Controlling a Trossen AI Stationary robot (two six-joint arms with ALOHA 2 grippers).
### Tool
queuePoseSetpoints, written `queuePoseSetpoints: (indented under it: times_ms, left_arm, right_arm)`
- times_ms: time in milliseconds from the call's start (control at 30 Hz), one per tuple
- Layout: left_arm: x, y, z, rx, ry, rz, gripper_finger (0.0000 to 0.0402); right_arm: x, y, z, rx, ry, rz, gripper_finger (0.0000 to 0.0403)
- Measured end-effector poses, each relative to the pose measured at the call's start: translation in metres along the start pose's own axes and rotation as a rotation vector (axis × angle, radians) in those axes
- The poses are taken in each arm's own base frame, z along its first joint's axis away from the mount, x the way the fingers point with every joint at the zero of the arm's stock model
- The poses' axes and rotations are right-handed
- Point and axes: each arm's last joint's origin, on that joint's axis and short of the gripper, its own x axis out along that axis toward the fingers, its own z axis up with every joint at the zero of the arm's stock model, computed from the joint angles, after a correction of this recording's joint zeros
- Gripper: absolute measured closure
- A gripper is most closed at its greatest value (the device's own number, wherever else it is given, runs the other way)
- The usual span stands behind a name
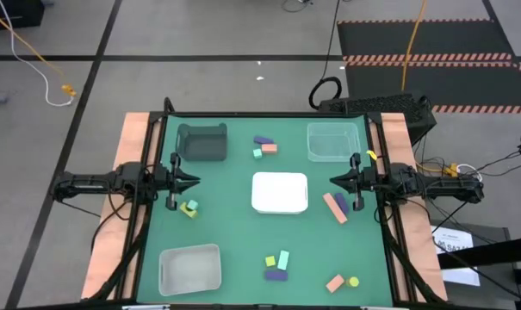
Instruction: Sort & place blocks by color
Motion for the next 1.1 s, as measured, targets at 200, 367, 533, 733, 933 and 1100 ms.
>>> queuePoseSetpoints:
  times_ms: [200,367,533,733,933,1100]
  left_arm:
    - [0.0,0.0,0.0,0.0,0.0,0.0,0.0355]
    - [0.0,0.0,0.0,0.0,-0.001,0.0,0.0355]
    - [0.0,0.0,0.0,0.0,-0.001,0.0,0.0355]
    - [0.0,0.0,0.0,0.0,0.0,0.0,0.0355]
    - [0.0,0.0,0.0,0.0,-0.001,0.0,0.0355]
    - [0.0,0.0,0.0,0.0,-0.001,0.0,0.0355]
  right_arm:
    - [0.0,0.0,0.004,-0.02,-0.042,-0.002,0.0403]
    - [-0.001,0.0,0.015,-0.011,-0.16,-0.004,0.0403]
    - [-0.003,0.0,0.022,0.045,-0.235,0.002,0.0403]
    - [-0.003,0.0,0.023,0.243,-0.245,0.027,0.0403]
    - [-0.003,0.0,0.023,0.366,-0.243,0.043,0.0403]
    - [-0.003,0.0,0.023,0.422,-0.242,0.049,0.0403]
